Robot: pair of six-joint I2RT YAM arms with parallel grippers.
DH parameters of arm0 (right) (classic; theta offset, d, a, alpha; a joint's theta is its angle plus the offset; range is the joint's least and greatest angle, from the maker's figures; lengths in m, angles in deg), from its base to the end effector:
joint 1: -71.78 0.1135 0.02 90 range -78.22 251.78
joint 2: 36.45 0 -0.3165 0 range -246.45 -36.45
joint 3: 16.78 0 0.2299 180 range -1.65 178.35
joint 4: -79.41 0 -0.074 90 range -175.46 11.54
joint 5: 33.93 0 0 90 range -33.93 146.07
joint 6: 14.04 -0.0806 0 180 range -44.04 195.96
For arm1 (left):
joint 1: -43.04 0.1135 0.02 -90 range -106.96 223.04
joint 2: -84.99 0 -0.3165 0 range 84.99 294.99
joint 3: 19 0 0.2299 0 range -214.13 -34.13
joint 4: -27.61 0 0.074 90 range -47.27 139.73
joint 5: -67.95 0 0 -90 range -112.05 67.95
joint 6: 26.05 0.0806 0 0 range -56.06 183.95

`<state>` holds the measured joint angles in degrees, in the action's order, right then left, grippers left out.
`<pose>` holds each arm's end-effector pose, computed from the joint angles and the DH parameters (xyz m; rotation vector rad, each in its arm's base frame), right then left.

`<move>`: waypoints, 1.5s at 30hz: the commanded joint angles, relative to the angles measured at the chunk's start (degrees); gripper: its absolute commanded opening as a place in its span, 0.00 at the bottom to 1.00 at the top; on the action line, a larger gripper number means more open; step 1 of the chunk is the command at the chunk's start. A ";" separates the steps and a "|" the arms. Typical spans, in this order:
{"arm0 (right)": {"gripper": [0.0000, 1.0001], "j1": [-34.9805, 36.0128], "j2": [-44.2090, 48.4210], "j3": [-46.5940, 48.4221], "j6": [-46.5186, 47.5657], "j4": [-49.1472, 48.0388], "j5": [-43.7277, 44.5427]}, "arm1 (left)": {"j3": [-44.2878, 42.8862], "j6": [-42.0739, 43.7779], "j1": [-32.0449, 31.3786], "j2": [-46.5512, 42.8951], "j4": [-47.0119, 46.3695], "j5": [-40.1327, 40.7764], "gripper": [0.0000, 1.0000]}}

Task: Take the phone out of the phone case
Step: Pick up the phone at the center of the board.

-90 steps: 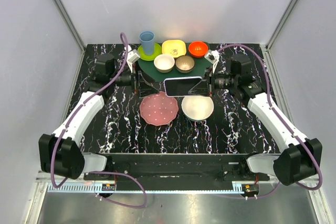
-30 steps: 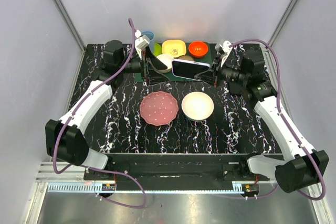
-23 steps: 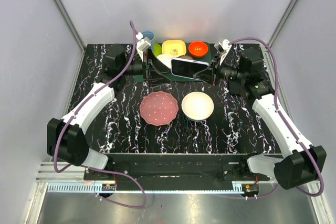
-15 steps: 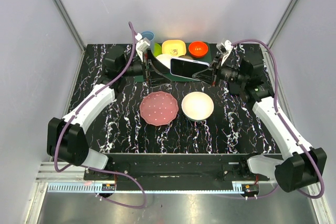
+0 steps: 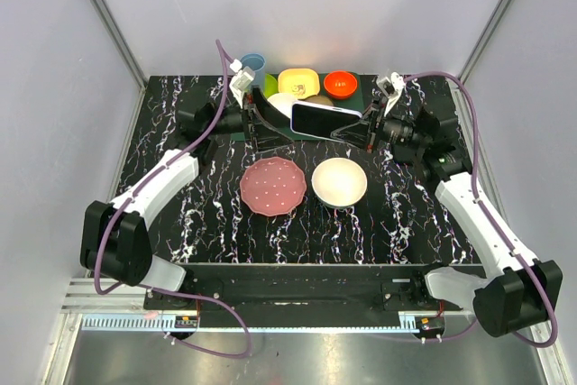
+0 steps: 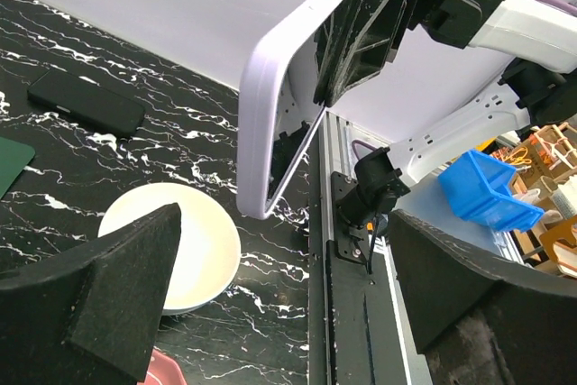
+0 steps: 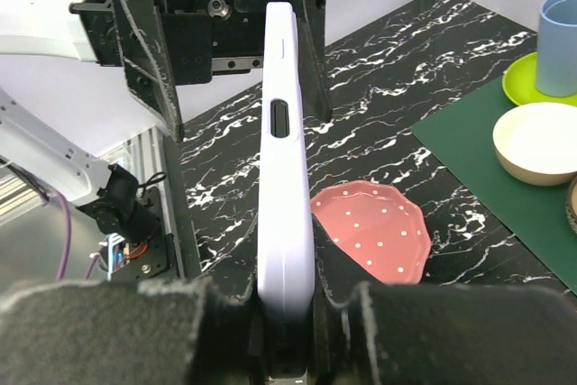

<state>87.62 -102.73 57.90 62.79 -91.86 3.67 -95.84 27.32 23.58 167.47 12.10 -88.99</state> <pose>0.2166 0.1278 0.4361 -0.7770 1.4987 1.1000 0.2689 -0.1737 0.4228 0.8544 1.5049 -1.5544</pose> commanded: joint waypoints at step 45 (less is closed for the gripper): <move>0.00 -0.54 -1.83 -4.27 -7.49 -14.79 -3.85 | 1.07 -10.75 -5.14 4.27 -15.60 -1.27 0.99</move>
<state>86.72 -105.11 52.94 55.10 -102.63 -0.36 -93.66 16.75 18.73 172.12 -0.51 -89.56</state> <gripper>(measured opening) 0.175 0.987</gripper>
